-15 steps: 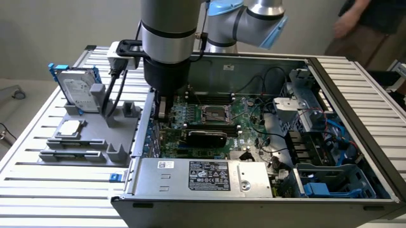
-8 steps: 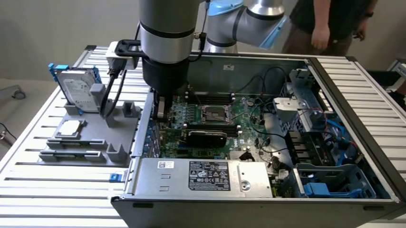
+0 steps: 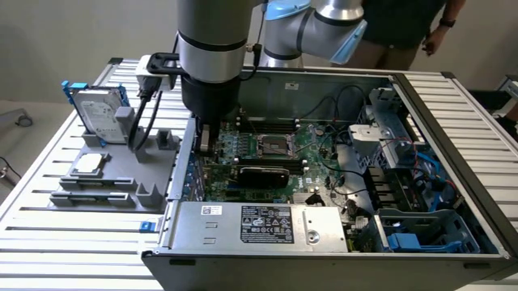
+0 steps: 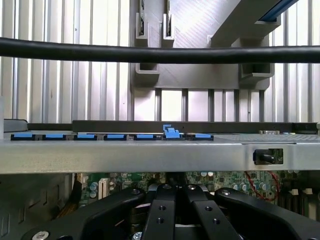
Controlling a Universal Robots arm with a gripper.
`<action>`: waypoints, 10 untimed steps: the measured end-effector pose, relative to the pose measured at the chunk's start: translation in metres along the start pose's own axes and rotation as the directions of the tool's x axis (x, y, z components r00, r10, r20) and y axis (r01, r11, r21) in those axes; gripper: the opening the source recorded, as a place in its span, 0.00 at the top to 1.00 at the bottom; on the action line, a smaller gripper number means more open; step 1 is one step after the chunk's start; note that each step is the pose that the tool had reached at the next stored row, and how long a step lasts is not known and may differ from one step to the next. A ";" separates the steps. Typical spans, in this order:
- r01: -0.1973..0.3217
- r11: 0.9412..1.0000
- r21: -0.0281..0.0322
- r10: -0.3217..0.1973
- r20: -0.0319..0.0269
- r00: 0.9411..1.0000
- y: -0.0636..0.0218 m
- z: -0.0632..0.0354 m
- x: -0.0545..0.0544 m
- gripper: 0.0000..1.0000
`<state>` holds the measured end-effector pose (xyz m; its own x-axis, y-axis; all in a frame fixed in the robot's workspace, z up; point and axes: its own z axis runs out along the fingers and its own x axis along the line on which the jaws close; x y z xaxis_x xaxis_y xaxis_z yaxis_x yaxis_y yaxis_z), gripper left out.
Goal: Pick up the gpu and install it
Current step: 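Insert the gpu into the slot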
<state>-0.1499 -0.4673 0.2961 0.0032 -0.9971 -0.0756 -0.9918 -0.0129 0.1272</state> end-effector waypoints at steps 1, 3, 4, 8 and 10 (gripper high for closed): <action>0.000 1.000 0.000 0.000 0.000 1.000 0.0001 0.0006 0.000 0.89; 0.000 1.000 0.000 0.000 0.000 1.000 -0.0001 0.0021 -0.001 0.89; 0.000 1.000 0.000 0.000 0.000 1.000 -0.0001 0.0030 -0.001 0.89; 0.000 1.000 0.000 0.000 0.000 1.000 -0.0003 0.0047 -0.002 0.89; 0.000 1.000 0.000 0.000 0.000 1.000 -0.0003 0.0048 -0.002 0.89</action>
<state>-0.1502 -0.4649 0.2915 0.0033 -0.9971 -0.0757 -0.9918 -0.0129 0.1270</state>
